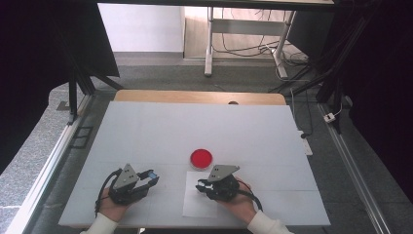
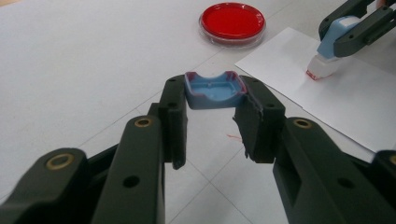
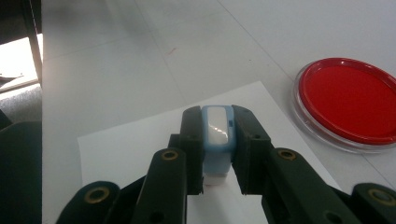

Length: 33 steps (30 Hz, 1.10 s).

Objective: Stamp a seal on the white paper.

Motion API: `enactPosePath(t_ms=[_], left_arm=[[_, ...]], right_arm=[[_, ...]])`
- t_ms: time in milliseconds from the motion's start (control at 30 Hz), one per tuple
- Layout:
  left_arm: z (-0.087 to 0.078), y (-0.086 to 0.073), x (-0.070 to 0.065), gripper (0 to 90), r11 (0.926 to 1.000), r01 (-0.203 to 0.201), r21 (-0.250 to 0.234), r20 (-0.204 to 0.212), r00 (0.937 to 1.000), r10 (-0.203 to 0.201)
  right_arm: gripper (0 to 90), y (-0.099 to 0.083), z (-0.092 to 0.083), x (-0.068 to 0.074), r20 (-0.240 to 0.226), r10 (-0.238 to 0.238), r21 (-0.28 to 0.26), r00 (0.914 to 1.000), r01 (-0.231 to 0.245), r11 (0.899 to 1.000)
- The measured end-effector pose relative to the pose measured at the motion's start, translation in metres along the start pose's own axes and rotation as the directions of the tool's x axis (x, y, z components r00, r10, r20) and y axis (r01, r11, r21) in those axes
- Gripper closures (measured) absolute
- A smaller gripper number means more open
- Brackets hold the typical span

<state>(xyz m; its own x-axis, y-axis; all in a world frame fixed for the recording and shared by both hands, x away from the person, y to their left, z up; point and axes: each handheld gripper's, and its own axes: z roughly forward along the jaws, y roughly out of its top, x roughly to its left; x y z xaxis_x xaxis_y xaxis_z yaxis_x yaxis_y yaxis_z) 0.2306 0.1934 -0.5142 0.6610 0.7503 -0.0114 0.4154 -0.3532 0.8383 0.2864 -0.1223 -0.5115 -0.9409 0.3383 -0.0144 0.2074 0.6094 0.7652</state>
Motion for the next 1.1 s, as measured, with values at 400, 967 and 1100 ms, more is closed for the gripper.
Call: enactPosePath(t_ms=[400,967,1100], left_arm=[[0.0002,0.0002,-0.0005,64.6,1.0,-0.003,0.003,-0.002,1.0,0.003],[0.0005,0.0005,-0.0021,64.5,1.0,-0.007,0.005,-0.002,1.0,0.007],[0.0004,0.0004,-0.0017,64.5,1.0,-0.005,0.006,-0.005,1.0,0.005]], right_arm=[[74.7,0.0004,0.0006,0.0008,0.002,-0.009,0.019,1.0,0.009,1.0],[75.5,0.001,0.0037,0.0041,0.022,-0.026,0.056,0.9994,0.025,0.998],[75.5,0.0011,0.0039,0.0041,0.021,-0.028,0.057,0.9994,0.027,0.998]])
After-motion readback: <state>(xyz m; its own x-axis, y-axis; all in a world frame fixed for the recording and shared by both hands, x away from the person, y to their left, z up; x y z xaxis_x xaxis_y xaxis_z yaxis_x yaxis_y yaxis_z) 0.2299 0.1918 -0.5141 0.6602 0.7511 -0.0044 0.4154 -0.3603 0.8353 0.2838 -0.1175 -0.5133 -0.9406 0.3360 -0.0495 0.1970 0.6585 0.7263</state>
